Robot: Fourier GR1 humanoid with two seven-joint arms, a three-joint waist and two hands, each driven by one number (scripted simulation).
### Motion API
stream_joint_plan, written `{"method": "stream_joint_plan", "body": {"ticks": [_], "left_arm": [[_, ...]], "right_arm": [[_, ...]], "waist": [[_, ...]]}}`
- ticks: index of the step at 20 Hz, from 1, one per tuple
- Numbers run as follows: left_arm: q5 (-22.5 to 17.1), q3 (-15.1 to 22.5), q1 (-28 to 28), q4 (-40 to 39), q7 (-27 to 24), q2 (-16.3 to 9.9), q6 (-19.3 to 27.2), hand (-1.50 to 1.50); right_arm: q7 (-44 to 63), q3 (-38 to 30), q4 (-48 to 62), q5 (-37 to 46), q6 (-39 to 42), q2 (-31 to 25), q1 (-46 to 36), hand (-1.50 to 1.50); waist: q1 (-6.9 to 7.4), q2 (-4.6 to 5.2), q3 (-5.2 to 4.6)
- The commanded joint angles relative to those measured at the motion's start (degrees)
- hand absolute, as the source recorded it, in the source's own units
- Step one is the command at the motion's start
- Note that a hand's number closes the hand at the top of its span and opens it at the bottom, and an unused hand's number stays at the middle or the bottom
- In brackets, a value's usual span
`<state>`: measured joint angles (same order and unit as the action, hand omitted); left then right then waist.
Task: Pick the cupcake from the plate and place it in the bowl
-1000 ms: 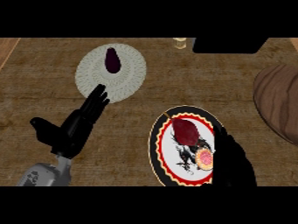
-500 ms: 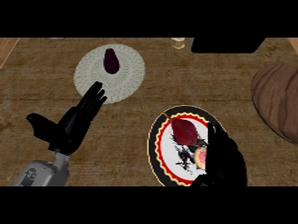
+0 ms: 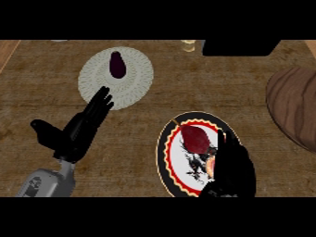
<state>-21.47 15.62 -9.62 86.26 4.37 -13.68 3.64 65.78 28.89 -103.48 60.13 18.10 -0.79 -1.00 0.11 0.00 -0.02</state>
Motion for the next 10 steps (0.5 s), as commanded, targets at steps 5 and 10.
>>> {"method": "stream_joint_plan", "body": {"ticks": [5, 10], "left_arm": [[1.9, 0.5, 2.4, 1.2, -1.7, 1.8, -0.8, 0.00], [1.8, -0.8, 2.5, 4.4, 3.2, 0.8, -0.6, 0.00]], "right_arm": [[7.1, -2.0, 5.3, 0.6, -2.4, 0.8, -1.4, -1.50], [7.8, 0.3, 6.8, 2.0, -4.8, 0.8, -0.8, -1.50]], "waist": [[0.02, 0.01, 0.01], [0.12, -0.06, 0.02]]}}
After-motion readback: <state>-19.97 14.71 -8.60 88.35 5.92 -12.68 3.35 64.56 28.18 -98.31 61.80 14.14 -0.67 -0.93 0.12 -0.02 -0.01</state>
